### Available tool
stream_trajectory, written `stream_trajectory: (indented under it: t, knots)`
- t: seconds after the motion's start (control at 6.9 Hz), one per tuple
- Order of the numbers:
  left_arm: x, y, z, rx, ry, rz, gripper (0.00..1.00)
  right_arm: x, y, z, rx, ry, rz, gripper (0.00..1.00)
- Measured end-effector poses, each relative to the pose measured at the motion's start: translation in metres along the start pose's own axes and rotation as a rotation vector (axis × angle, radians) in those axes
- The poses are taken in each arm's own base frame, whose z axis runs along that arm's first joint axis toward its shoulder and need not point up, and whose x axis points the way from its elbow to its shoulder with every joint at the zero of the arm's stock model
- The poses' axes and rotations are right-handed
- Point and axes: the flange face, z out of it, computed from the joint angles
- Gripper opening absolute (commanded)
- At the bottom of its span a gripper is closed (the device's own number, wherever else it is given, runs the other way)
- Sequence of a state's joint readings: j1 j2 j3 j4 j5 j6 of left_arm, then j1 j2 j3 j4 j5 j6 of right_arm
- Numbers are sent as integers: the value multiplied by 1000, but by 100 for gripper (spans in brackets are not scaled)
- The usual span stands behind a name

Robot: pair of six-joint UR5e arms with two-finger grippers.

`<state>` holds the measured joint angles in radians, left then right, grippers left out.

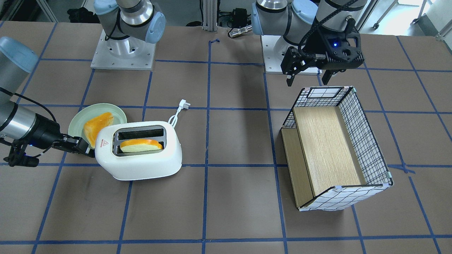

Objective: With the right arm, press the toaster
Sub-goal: 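Press the toaster lever down with the right gripper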

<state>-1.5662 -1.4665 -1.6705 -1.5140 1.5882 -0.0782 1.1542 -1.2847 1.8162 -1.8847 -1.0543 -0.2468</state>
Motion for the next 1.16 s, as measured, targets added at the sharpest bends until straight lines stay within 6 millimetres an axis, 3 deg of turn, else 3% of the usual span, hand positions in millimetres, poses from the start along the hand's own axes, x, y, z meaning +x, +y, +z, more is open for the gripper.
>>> stream_trajectory:
  t: [1.16]
  knots:
    - [0,0,0,0,-1,0,100,10,-4,14,-28,8,10,0]
